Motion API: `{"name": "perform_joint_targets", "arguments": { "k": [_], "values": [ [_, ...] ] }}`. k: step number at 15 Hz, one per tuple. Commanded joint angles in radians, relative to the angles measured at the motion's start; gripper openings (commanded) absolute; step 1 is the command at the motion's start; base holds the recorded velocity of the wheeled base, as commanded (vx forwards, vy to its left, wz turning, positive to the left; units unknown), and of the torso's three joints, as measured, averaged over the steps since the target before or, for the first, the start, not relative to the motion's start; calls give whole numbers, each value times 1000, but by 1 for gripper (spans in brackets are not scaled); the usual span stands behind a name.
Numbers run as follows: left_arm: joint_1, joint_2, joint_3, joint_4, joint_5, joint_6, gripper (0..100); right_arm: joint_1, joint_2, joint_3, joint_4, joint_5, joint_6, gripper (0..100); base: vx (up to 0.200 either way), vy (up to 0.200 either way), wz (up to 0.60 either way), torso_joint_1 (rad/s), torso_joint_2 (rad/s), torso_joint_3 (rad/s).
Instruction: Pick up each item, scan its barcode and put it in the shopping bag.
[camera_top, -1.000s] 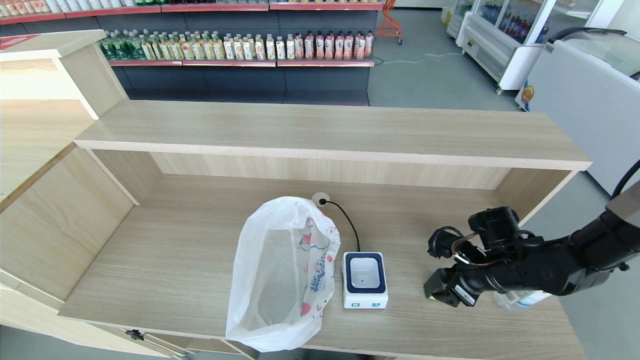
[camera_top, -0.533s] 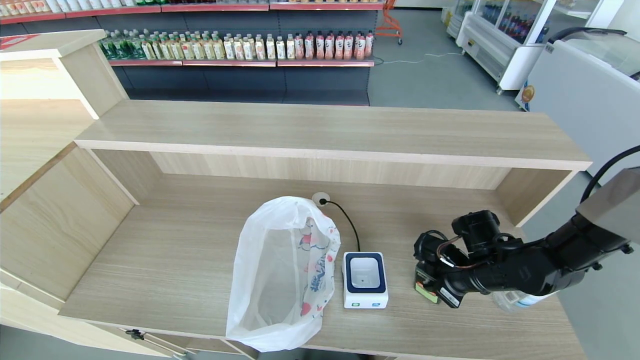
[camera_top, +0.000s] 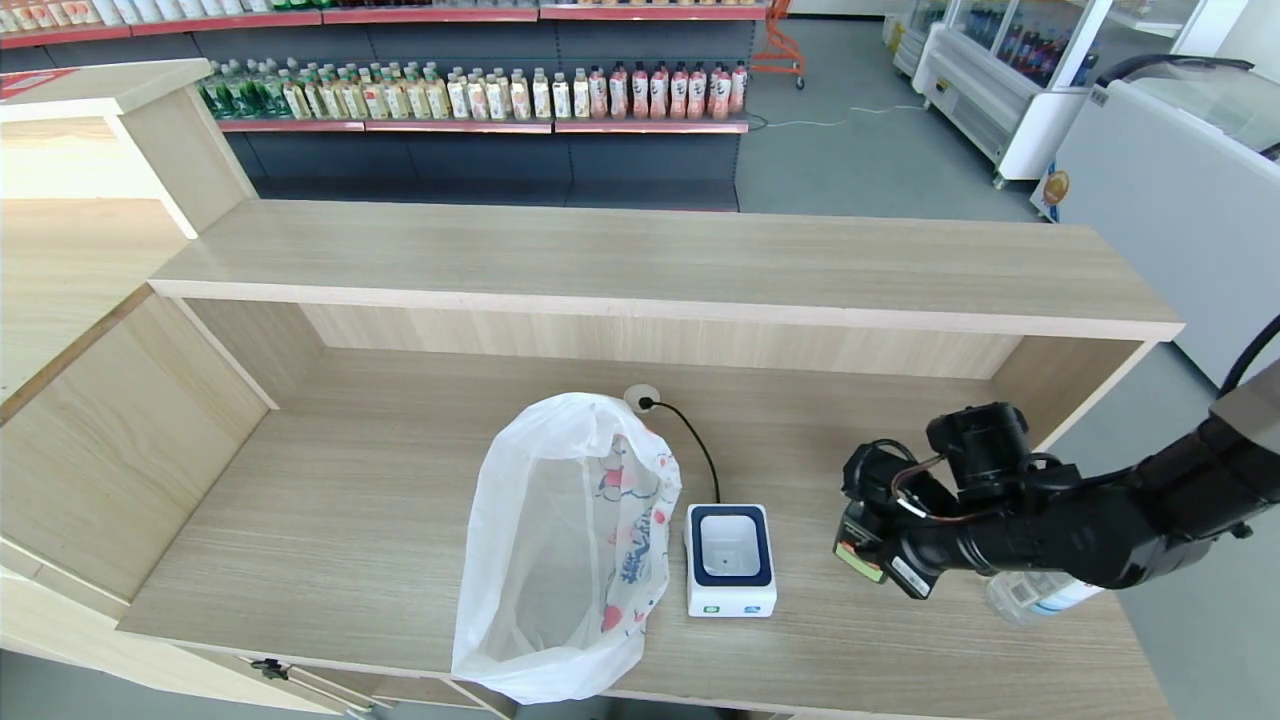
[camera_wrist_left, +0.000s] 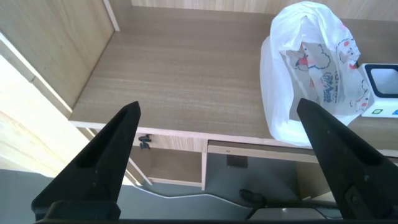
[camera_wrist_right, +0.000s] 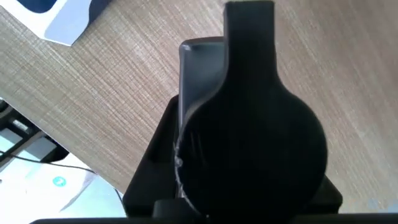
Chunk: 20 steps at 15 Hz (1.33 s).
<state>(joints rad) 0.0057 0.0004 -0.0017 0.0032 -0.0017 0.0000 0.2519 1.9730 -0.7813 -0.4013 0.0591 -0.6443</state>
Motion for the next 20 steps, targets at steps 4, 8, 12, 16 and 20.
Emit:
{"name": "perform_joint_targets", "arguments": {
  "k": [4,8,12,16,20],
  "values": [
    [0,0,0,0,0,0,100,-97,-437,126,-18,5,153,0,0,0,0,0,0,0],
    [0,0,0,0,0,0,100,-43,-569,208,-218,130,49,0,0,0,0,0,0,0],
    [0,0,0,0,0,0,100,-177,-576,238,-266,680,-551,0,0,0,0,0,0,0],
    [0,0,0,0,0,0,100,-166,-468,218,32,981,-1555,0,0,0,0,0,0,0],
    [0,0,0,0,0,0,100,9,-361,209,117,982,-2008,0,0,0,0,0,0,0]
  ]
}}
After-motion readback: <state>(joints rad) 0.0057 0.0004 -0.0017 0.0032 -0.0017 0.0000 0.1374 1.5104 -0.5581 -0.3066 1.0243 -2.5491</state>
